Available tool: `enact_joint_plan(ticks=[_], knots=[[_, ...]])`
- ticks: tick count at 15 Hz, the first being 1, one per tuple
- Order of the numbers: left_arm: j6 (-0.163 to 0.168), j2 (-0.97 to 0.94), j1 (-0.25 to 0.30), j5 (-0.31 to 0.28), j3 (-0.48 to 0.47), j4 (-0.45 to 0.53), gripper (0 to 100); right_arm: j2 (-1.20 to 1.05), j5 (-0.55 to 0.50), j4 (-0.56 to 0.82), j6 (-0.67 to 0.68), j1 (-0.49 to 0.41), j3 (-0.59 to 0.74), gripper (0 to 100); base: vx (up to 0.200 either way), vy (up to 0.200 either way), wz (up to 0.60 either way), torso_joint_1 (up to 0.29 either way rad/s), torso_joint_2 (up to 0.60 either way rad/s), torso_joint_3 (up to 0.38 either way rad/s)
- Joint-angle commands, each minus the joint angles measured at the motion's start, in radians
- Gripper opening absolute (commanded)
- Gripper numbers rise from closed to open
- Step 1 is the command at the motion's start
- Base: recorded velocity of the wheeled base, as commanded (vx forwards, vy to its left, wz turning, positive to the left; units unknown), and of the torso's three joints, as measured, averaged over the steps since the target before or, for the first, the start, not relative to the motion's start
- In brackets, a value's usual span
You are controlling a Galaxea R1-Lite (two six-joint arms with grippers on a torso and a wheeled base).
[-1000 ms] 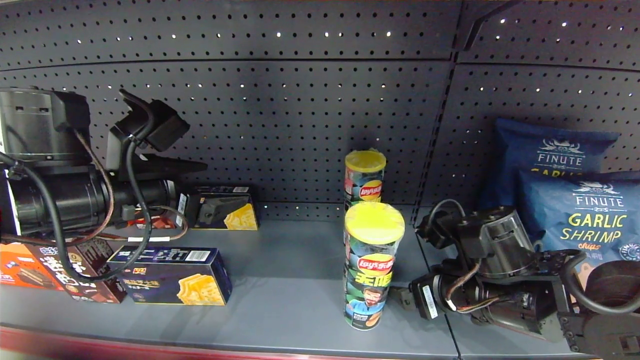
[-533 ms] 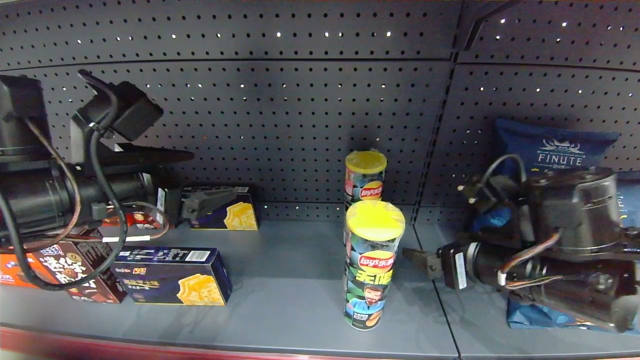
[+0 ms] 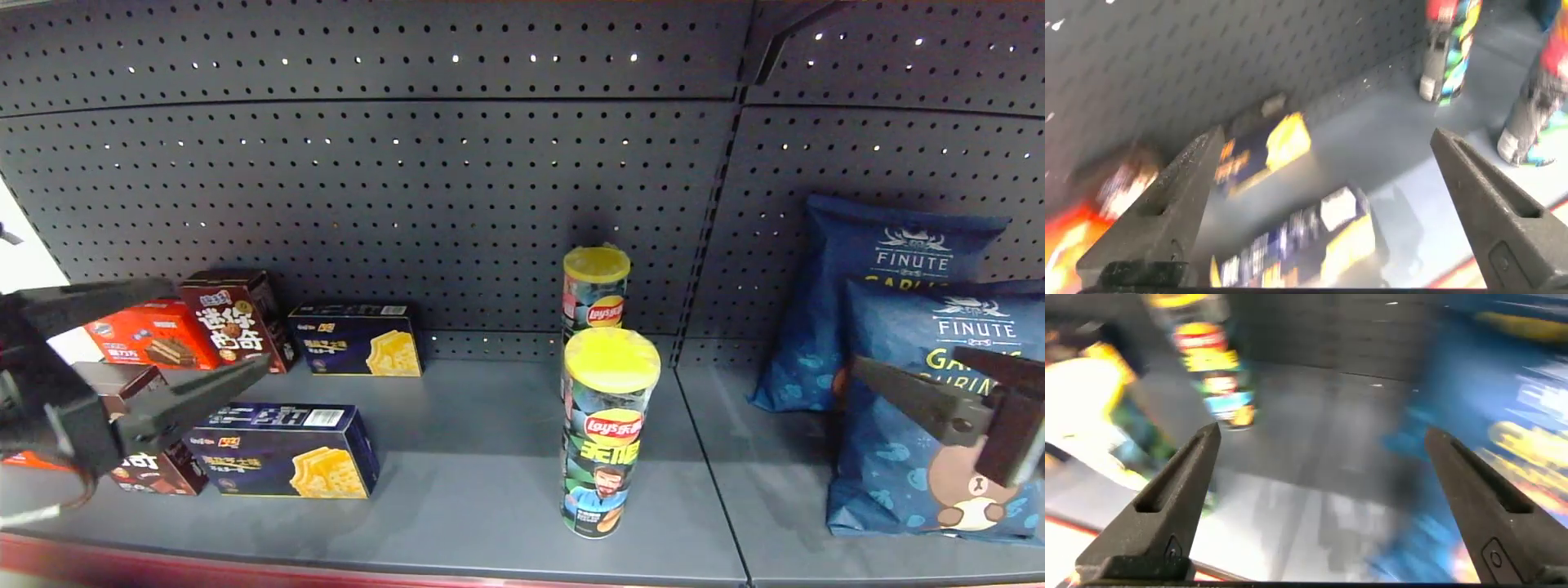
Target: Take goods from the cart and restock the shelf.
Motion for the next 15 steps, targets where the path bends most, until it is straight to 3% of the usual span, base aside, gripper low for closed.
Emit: enact_joint_plan(ticks=[1,2,3,4,5,6,9,12,13,15], knots=[[-0.007,-0.299,0.059,0.051,0.215,0.011,100,-0.255,-0.167,0.003,0.001,-0.024,0.203,100,0.000,0.000,0.00,0.000,0.00,0.000],[-0.009,-0.366,0.059,0.108,0.261,0.016,100,-0.298,-0.215,0.006,0.001,-0.083,0.257,100,0.000,0.000,0.00,0.000,0.00,0.000],[-0.029,-0.423,0.059,0.166,0.297,0.019,100,-0.330,-0.223,0.033,-0.001,-0.202,0.298,100,0.000,0.000,0.00,0.000,0.00,0.000],[-0.075,-0.466,0.059,0.216,0.320,0.019,100,-0.358,-0.220,0.128,-0.002,-0.358,0.305,100,0.000,0.000,0.00,0.000,0.00,0.000],[-0.093,-0.486,0.059,0.241,0.329,0.022,100,-0.368,-0.218,0.193,-0.001,-0.432,0.300,100,0.000,0.000,0.00,0.000,0.00,0.000],[-0.109,-0.532,0.059,0.269,0.356,0.048,100,-0.385,-0.190,0.306,0.012,-0.568,0.298,100,0.000,0.000,0.00,0.000,0.00,0.000],[-0.095,-0.615,0.055,0.258,0.395,0.117,100,-0.468,-0.181,0.306,0.018,-0.625,0.355,100,0.000,0.000,0.00,0.000,0.00,0.000],[-0.067,-0.716,0.033,0.206,0.452,0.162,100,-0.565,-0.180,0.248,0.016,-0.760,0.475,100,0.000,0.000,0.00,0.000,0.00,0.000],[-0.067,-0.785,0.033,0.203,0.465,0.238,100,-0.667,-0.169,0.196,-0.001,-0.784,0.559,100,0.000,0.000,0.00,0.000,0.00,0.000],[-0.067,-0.866,0.029,0.201,0.481,0.329,100,-0.825,-0.077,0.213,-0.077,-0.754,0.590,100,0.000,0.000,0.00,0.000,0.00,0.000]])
